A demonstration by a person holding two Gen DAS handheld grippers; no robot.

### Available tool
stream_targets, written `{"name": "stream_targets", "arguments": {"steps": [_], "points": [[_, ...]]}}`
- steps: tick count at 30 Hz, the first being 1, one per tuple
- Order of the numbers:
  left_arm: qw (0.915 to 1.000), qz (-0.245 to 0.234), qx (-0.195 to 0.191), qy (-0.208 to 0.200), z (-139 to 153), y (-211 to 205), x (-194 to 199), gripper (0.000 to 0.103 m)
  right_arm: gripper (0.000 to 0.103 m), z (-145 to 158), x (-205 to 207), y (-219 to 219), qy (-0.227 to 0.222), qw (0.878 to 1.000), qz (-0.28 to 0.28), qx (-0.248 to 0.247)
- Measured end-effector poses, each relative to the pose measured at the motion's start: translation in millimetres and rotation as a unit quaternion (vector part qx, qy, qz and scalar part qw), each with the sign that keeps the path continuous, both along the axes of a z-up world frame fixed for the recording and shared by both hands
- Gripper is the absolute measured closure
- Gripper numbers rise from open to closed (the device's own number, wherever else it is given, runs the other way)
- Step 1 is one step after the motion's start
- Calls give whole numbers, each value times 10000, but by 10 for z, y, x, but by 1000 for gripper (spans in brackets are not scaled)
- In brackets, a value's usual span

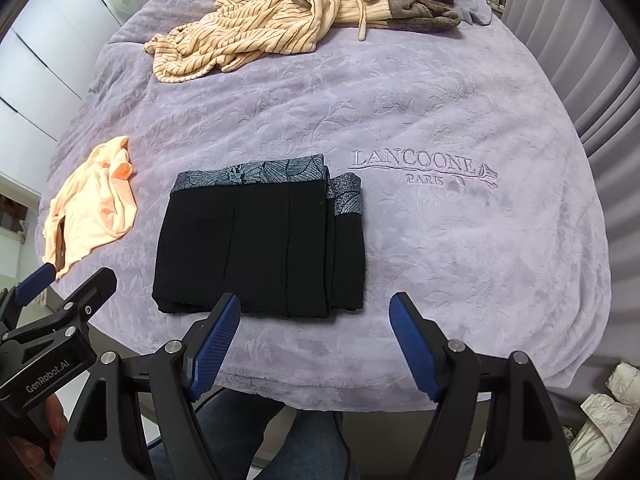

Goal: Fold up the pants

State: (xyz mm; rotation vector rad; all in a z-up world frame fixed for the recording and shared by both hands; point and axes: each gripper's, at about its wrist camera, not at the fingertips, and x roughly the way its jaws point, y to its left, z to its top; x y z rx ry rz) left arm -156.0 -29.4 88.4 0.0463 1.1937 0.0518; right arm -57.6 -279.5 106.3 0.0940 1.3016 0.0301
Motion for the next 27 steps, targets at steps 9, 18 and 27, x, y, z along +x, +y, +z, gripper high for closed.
{"name": "stream_targets", "arguments": {"steps": [9,18,27], "points": [[10000,1,28,43,-20,-28,-72,1,23,-13,-48,34,12,10000,39,-7],[9997,-33,7,235,-107,16,-172,1,23,-59,-115,57,78,9999,63,-27],[9996,-91,3,275,-117,6,-200,1,23,-73,-160,57,128,9999,73,-78]]}}
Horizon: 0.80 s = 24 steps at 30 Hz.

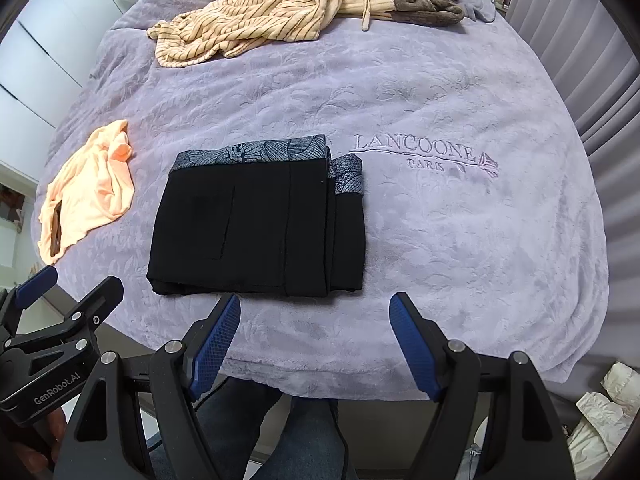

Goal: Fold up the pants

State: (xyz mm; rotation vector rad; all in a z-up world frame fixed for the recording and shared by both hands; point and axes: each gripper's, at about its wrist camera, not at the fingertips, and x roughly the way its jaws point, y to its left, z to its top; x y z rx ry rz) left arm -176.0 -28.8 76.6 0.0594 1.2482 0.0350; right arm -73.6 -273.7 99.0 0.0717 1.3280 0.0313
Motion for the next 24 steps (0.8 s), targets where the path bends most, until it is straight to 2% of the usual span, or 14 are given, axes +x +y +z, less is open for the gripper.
{"name": "stream_targets", "arguments": {"steps": [12,24], "points": [[10000,23,-33,58,-9,-12,-16,1,23,14,-4,-6,-18,10000,10,-10],[9993,-29,-57,377,-195,-54,-43,1,23,-135,-60,-81,208,9998,-50,-9]]}}
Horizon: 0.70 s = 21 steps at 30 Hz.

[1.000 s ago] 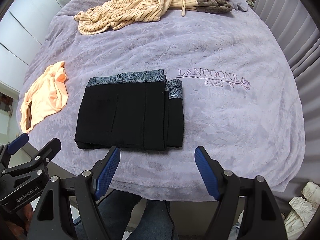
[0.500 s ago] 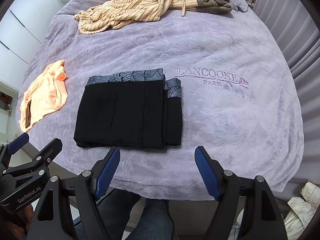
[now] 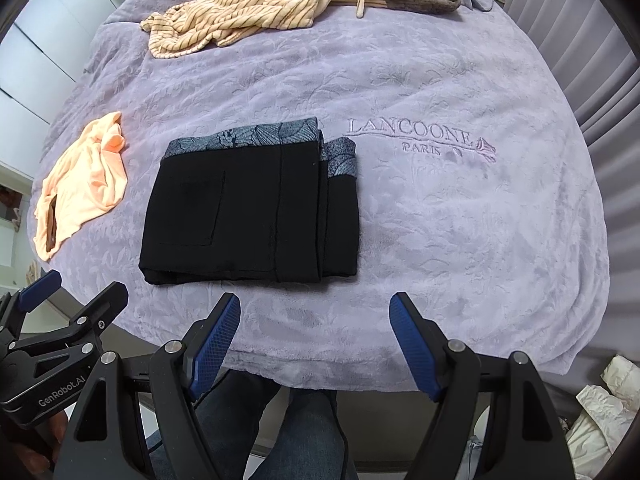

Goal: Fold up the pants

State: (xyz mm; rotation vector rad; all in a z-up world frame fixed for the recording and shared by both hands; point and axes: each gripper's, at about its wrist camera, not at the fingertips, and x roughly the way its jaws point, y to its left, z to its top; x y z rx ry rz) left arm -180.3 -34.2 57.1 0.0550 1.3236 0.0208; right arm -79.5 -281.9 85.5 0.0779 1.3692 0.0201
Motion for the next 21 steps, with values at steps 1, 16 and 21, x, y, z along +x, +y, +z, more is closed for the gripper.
{"name": "stream_targets", "arguments": {"steps": [1,16,21], "points": [[10000,-13,-4,-8,3,-4,1,1,23,-8,-3,-1,13,10000,-11,2],[9998,-88,59,148,-87,-73,81,1,23,22,109,-26,-7,10000,22,-64],[9995,-36,14,307,-176,-72,127,1,23,-37,167,-54,91,9999,-23,-46]]}}
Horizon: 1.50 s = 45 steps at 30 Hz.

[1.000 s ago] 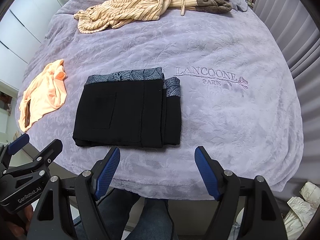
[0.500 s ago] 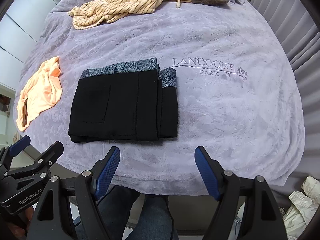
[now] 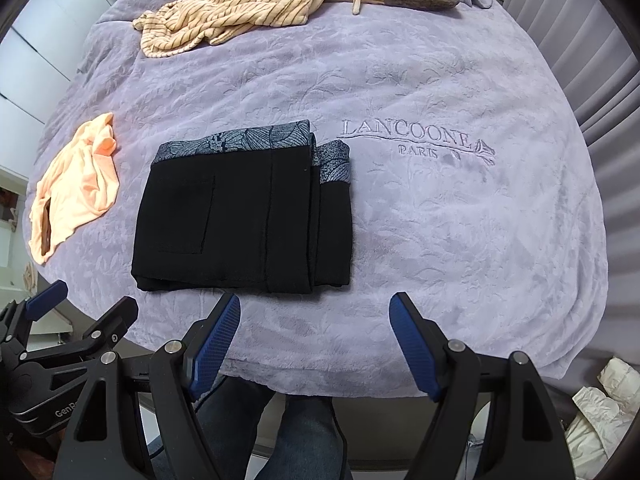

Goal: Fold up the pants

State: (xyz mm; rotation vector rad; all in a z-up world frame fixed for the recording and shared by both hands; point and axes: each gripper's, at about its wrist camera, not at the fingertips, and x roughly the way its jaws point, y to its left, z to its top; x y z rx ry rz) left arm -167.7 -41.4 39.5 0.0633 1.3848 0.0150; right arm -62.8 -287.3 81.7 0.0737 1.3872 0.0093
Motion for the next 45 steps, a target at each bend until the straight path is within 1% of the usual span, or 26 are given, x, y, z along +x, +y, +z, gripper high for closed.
{"name": "stream_targets", "arguments": {"steps": [7,16,24,45], "points": [[10000,11,39,70,-59,12,65,1,23,-95,55,-2,127,9999,-12,-47],[10000,43,74,-43,-54,75,138,1,23,-165,93,29,194,9998,-1,-91],[9999,90,81,-42,-73,123,177,1,23,-241,118,42,270,9995,-11,-149],[9999,43,122,-41,-108,146,227,1,23,-261,160,119,265,9995,22,-187]]}}
